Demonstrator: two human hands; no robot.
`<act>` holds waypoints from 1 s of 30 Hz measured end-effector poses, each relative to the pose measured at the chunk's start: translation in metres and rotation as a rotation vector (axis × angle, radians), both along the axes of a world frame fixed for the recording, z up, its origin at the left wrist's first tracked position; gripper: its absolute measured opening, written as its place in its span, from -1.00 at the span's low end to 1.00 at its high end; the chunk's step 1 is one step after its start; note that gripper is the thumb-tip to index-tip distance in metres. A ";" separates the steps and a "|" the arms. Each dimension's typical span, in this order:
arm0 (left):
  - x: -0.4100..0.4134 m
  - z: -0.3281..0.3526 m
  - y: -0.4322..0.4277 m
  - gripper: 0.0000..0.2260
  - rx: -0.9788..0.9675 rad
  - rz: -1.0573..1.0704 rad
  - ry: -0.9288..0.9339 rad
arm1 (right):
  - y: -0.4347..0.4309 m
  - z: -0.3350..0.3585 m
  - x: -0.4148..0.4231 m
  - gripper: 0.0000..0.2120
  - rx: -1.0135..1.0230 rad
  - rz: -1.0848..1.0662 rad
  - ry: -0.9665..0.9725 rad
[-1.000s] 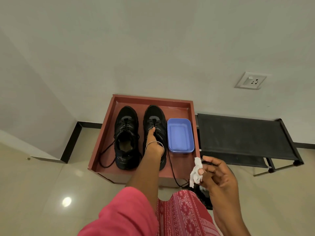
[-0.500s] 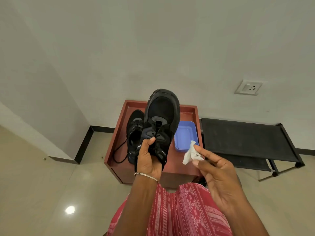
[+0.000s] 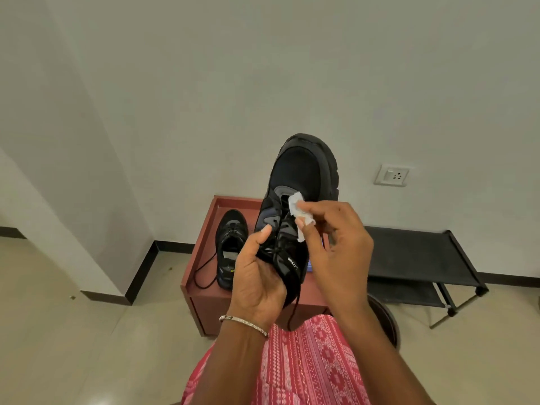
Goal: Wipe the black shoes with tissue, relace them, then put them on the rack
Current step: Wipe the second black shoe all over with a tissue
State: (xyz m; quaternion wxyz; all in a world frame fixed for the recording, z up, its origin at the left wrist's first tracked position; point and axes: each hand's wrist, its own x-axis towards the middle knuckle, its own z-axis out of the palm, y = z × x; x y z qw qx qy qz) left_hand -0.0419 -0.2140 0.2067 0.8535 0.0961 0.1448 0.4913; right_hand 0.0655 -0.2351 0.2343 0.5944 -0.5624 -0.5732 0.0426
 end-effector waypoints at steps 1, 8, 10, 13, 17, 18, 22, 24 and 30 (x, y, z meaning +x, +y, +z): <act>-0.001 0.006 -0.005 -0.64 0.022 -0.005 -0.020 | 0.000 0.000 -0.001 -0.77 0.042 -0.046 -0.072; -0.008 0.030 -0.012 -0.50 0.039 0.004 -0.051 | -0.032 -0.009 -0.020 -0.74 0.129 -0.017 -0.066; -0.008 0.037 -0.010 -0.49 0.030 -0.022 -0.049 | -0.045 -0.012 -0.026 -0.73 0.107 0.027 0.002; -0.003 0.047 -0.012 -0.52 0.023 -0.011 -0.046 | -0.042 -0.001 -0.019 -0.76 0.106 0.017 0.001; 0.009 0.053 -0.023 -0.58 0.068 -0.026 -0.086 | -0.016 0.030 -0.001 -0.86 0.164 -0.115 -0.050; 0.011 0.055 -0.026 -0.60 0.084 -0.030 -0.082 | -0.012 0.034 0.001 -0.88 0.177 -0.148 -0.051; 0.012 0.058 -0.031 -0.61 0.094 -0.018 -0.097 | -0.018 0.028 -0.005 -0.90 0.180 -0.179 -0.048; 0.008 0.053 -0.028 -0.58 0.046 -0.023 -0.105 | -0.033 0.014 -0.016 -0.94 0.164 -0.127 -0.025; 0.004 0.053 -0.024 -0.45 -0.042 -0.119 -0.104 | -0.051 -0.008 -0.028 -0.85 0.136 -0.058 0.029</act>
